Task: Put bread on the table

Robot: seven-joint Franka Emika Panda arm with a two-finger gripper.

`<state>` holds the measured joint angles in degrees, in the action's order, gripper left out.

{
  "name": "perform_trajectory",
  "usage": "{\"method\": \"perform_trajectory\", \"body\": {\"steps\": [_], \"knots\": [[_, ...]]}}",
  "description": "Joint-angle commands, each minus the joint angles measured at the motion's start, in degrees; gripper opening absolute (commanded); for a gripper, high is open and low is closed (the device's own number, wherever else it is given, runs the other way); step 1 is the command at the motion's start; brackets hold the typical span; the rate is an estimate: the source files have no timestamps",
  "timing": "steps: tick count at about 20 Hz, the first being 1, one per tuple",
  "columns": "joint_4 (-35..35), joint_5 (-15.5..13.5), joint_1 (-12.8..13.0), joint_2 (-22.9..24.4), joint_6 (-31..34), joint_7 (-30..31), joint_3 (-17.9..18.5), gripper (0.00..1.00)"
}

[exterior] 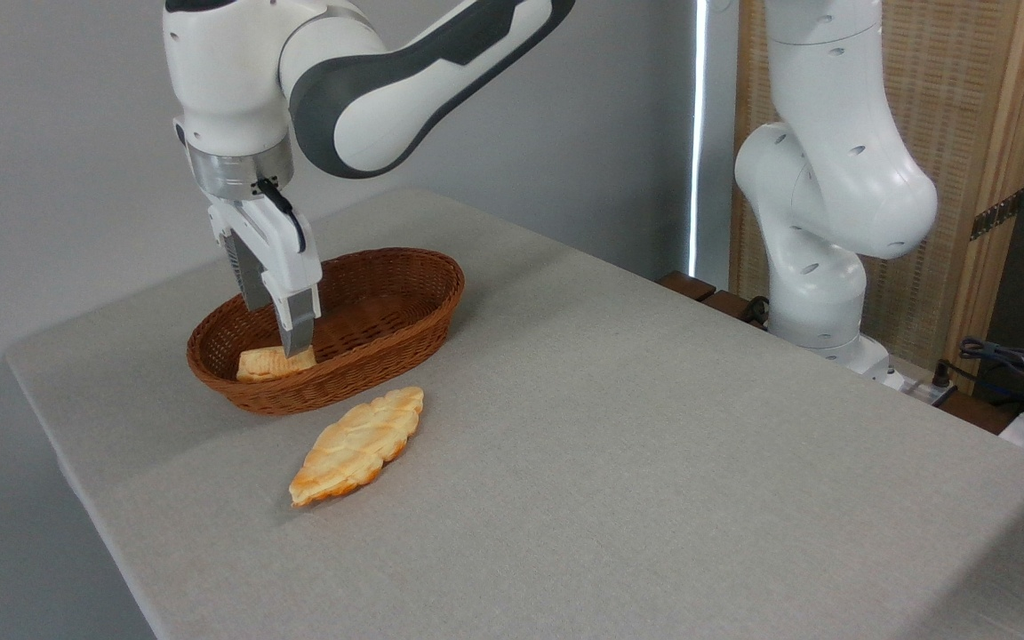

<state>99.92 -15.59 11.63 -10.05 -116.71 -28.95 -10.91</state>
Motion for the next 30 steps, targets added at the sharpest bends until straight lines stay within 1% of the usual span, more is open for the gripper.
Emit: {"method": "perform_trajectory", "body": {"steps": [1, 4, 6, 8, 11, 17, 21, 23, 25, 27, 30], "knots": [[-0.17, -1.02, -0.03, 0.03, -2.20, 9.49, 0.10, 1.00], [-0.17, -0.23, -0.03, 0.11, -2.73, 21.00, 0.10, 1.00], [-0.08, 0.12, -0.03, 0.20, -2.73, 26.64, 0.10, 1.00], [0.01, 0.47, -0.12, 0.12, -2.73, 31.39, 0.10, 1.00], [0.01, 0.56, -0.12, -0.67, -2.73, 35.27, 0.10, 1.00], [0.01, 0.56, -0.03, -1.73, -2.73, 37.03, 0.19, 1.00], [0.01, 0.56, -0.12, -2.70, -3.69, 41.33, 0.28, 1.00], [-0.08, 0.56, -0.21, -3.05, -3.79, 42.30, 0.36, 1.00], [-0.17, 0.74, -0.12, -3.84, -3.87, 42.48, 0.36, 1.00], [-0.08, 1.61, -0.12, -4.10, -4.49, 42.57, 0.28, 1.00], [-0.08, 1.88, -0.12, -4.81, -4.67, 42.48, 0.19, 1.00]]}}
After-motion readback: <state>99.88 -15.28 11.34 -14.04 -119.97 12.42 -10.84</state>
